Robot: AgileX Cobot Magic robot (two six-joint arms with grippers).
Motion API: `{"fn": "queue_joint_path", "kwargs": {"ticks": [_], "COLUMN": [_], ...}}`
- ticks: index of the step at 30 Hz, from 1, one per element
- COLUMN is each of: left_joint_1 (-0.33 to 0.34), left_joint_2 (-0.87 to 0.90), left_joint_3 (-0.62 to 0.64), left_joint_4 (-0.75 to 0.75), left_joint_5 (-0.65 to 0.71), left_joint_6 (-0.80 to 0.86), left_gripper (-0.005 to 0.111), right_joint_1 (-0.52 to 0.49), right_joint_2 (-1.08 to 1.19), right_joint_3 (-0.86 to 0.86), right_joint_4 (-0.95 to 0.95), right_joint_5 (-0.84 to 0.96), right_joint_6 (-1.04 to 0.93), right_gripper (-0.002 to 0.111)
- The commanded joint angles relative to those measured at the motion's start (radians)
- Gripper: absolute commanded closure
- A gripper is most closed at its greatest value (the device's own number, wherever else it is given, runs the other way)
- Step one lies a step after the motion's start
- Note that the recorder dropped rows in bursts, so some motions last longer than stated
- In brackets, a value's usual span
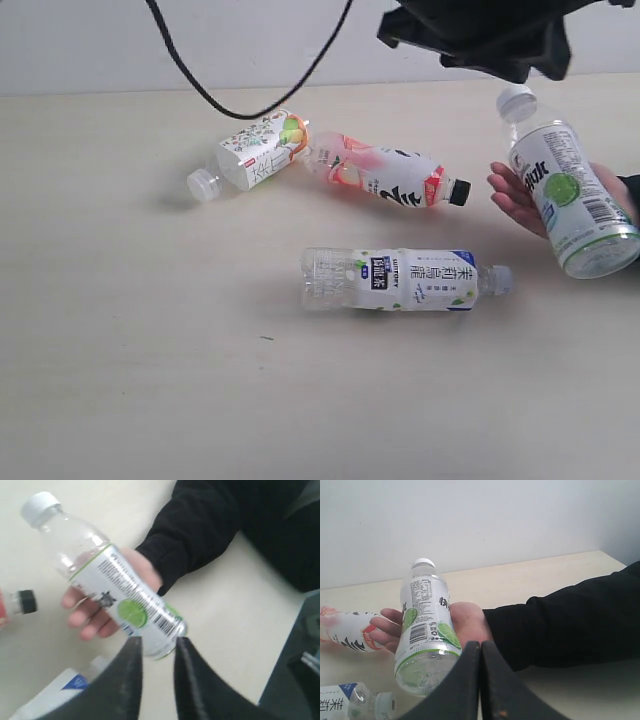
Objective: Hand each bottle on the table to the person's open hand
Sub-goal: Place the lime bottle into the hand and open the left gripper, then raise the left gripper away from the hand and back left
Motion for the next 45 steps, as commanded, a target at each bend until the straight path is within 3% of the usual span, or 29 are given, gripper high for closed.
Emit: {"fn": "queue_joint_path", "kwargs": {"ticks": [1,7,12,19,31,45], "left_joint_1": [0.003,0.003,0.003,0.003,0.003,0.003], "left_joint_2": [-0.092,-0.193,-0.287,-0.45,-0.622,-0.621], "left_joint_3": [-0.008,-0.008,0.039,0.27,0.606,0.694], "left_joint_4": [0.204,0.453,0.565,0.62,0.676,0.714], "left_joint_5": [0.175,0.385,0.385,0.385,0.119,0.119], "left_joint_6": [-0.043,-0.133,-0.156,-0.151,-0.14,-0.14], "left_gripper": [0.106,0.107,0.107,0.107,0.107,0.107], "right_joint_1": [-0.005,-0.005,-0.005,-0.005,-0.005,-0.005], "right_joint_2": [-0.006,-0.006,-0.006,-0.006,-0.006,-0.006], "right_joint_3": [0.004,0.004,0.004,0.004,0.004,0.004], "right_joint_4": [-0.004,-0.004,-0.004,-0.004,-0.004,-0.004], "right_joint_5": [-0.008,-0.008,-0.008,-0.008,-0.008,-0.008], "right_joint_6": [0.0,0.0,0.0,0.0,0.0,0.0], "right_gripper": [0.108,0.108,0.108,0.108,0.108,0.108]}}
